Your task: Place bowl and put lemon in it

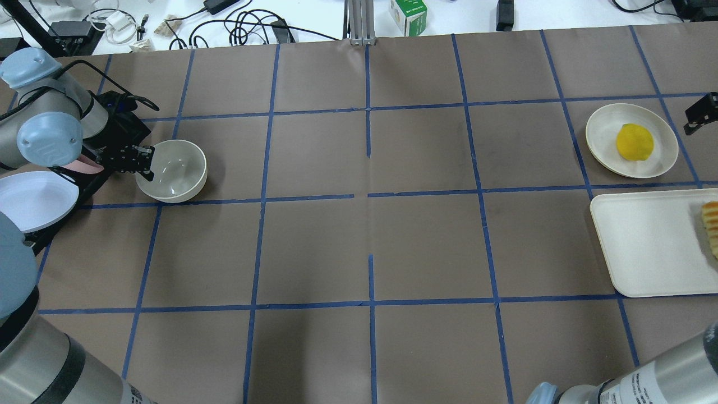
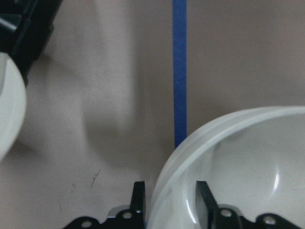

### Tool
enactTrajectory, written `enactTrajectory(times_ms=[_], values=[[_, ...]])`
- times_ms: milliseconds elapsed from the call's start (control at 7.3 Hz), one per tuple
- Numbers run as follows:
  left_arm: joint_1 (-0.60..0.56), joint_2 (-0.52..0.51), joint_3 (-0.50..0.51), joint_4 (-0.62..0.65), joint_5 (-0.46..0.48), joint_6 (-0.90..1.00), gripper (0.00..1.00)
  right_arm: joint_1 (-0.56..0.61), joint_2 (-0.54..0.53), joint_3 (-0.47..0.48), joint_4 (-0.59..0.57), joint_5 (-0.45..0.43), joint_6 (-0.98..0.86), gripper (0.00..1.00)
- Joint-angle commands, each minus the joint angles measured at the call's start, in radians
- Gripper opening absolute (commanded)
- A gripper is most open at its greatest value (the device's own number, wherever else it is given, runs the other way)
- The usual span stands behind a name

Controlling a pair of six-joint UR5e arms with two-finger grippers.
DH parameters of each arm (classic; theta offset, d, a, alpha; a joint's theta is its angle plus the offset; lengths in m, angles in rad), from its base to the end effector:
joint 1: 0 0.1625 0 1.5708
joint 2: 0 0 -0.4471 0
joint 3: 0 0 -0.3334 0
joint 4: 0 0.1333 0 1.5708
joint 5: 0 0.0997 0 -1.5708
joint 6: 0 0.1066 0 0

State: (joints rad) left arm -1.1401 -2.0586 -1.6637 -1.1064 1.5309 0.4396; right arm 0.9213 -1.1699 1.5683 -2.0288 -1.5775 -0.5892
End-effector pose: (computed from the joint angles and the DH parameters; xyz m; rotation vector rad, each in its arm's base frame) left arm 0.1151 -0.5799 0.2572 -0.0100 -3.0534 -0.1355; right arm -0.2498 -0.5482 0.3443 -0.0938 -3.0993 0.0692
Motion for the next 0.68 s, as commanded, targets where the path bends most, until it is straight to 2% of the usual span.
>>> enactTrajectory(times_ms=[0, 137, 274, 411, 548], values=[[-0.003, 0.03, 0.006, -0.058, 0.0, -0.001, 0.0, 0.022, 0.002, 0.009, 0.062, 0.008, 0.081, 1.0], [-0.006, 0.058, 0.013, -0.096, -0.002, -0.001, 0.0, 0.075, 0.037, 0.001, 0.05, 0.005, 0.162, 1.0], [-0.027, 0.092, 0.028, -0.154, -0.017, -0.019, 0.0, 0.118, 0.062, -0.001, -0.034, 0.007, 0.172, 1.0], [-0.082, 0.122, 0.03, -0.158, -0.075, -0.11, 0.0, 0.12, 0.126, -0.005, -0.138, 0.005, 0.17, 1.0], [-0.202, 0.129, 0.03, -0.151, -0.139, -0.169, 0.0, 0.119, 0.18, -0.007, -0.222, 0.005, 0.17, 1.0]])
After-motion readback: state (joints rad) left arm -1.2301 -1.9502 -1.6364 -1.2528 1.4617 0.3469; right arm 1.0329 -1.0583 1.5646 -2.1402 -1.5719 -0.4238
